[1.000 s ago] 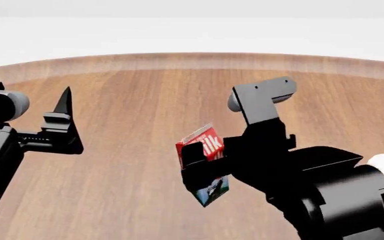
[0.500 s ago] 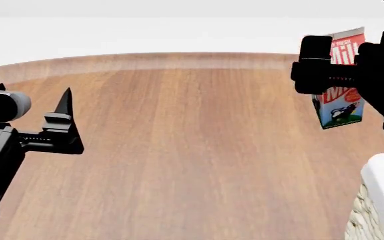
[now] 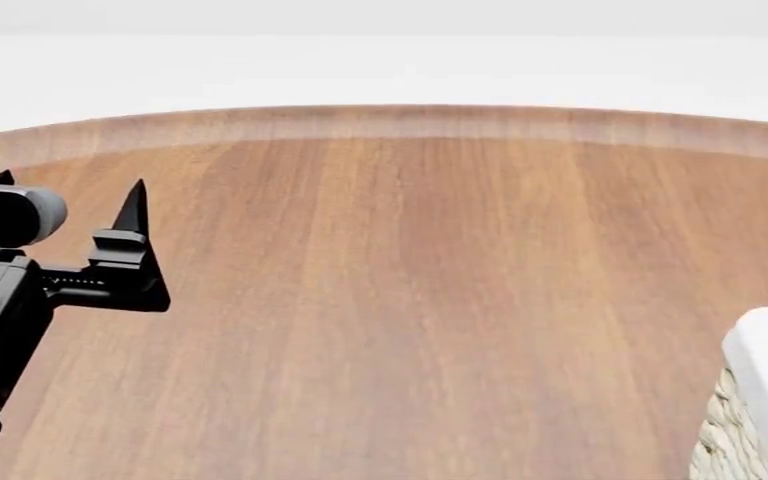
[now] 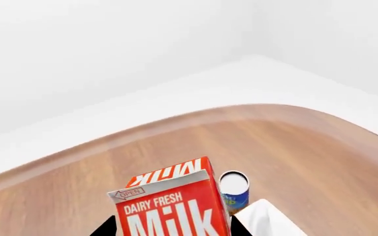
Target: Pick the milk and place it in the basket.
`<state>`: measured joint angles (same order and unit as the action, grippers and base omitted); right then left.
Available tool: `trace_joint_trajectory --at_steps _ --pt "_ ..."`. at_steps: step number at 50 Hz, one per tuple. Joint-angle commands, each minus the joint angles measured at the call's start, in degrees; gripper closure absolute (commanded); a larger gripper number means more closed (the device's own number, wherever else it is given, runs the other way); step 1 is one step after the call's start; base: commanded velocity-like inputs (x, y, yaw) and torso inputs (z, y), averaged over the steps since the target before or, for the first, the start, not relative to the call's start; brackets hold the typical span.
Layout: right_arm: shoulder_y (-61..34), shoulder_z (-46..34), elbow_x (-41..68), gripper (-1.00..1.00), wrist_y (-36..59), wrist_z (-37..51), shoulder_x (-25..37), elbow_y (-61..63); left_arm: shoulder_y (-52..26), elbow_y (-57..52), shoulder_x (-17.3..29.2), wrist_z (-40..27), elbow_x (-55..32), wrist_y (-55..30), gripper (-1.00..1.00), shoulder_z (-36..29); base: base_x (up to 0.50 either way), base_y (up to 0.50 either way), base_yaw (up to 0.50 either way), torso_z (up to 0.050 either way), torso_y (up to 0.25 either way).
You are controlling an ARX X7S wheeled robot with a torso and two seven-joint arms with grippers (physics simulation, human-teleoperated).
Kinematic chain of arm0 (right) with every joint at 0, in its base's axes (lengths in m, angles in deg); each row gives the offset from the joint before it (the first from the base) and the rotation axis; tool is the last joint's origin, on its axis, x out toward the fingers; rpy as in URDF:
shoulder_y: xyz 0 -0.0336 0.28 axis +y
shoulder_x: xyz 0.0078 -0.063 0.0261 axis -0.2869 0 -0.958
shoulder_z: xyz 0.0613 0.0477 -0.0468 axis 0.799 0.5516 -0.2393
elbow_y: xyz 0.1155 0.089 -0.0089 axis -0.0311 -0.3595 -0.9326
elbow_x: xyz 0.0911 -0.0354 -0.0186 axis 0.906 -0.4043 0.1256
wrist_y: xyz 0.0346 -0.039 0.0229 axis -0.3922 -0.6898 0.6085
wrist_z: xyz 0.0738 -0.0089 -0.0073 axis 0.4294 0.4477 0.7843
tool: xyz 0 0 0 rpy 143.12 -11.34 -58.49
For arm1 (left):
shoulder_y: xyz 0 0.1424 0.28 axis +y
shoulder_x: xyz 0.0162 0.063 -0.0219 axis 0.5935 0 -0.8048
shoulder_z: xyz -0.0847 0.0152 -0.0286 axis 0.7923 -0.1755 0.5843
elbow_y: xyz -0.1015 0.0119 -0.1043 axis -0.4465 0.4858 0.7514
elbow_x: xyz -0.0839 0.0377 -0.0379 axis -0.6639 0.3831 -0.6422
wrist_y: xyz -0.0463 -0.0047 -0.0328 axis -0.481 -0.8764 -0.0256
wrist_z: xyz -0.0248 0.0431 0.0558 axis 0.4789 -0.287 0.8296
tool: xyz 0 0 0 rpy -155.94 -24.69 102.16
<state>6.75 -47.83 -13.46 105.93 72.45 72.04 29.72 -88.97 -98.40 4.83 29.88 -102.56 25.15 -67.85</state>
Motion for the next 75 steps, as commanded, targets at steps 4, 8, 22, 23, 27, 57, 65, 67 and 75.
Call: trace_joint_trajectory --at_steps 4,8,22,23,27,57,65,67,75 --pt "2.83 4.05 1.46 1.0 -2.59 3.85 2.11 1.09 -0.01 -0.06 0.29 -0.3 -0.32 0.11 -1.0 -0.19 0.0 0.0 0.0 0.0 0.0" --pt "3.4 5.42 1.89 1.0 -2.65 5.22 2.02 1.02 -0.01 -0.02 0.39 -0.36 -0.44 0.16 -1.0 -0.14 0.0 0.0 0.0 0.004 0.003" --pt "9.18 8.32 2.71 1.0 -5.42 5.22 2.23 1.39 0.14 0.2 0.56 -0.57 -0.51 0.55 -1.0 -0.67 0.0 0.0 0.0 0.0 0.001" --pt "9.42 8.29 2.65 1.0 -5.69 5.08 2.28 1.36 0.12 0.25 0.56 -0.6 -0.48 0.6 -1.0 -0.72 0.0 0.0 0.0 0.0 0.01" --pt "11.16 9.24 2.77 1.0 -6.54 4.74 2.23 1.45 0.07 0.22 0.59 -0.68 -0.51 0.62 -1.0 -0.91 0.0 0.0 0.0 0.0 0.0" --pt "22.82 13.39 -0.08 1.0 -14.65 0.3 2.29 -0.55 -0.07 0.52 1.19 -1.08 -1.01 1.12 -1.0 -1.29 0.0 0.0 0.0 0.001 0.001" --pt "26.84 14.32 -1.75 1.0 -18.09 -2.1 1.82 -2.26 -0.06 0.88 1.44 -1.15 -0.99 1.44 -1.0 -1.36 0.0 0.0 0.0 0.0 0.001" --pt "27.36 14.61 -1.79 1.0 -18.35 -2.28 1.75 -2.41 -0.08 0.94 1.45 -1.17 -1.02 1.47 -1.0 -1.39 0.0 0.0 0.0 0.0 0.0" --pt "29.54 15.09 -2.72 1.0 -20.37 -3.66 1.2 -3.88 -0.02 1.22 1.55 -1.23 -1.02 1.76 -1.0 -1.65 0.0 0.0 0.0 0.0 0.001"
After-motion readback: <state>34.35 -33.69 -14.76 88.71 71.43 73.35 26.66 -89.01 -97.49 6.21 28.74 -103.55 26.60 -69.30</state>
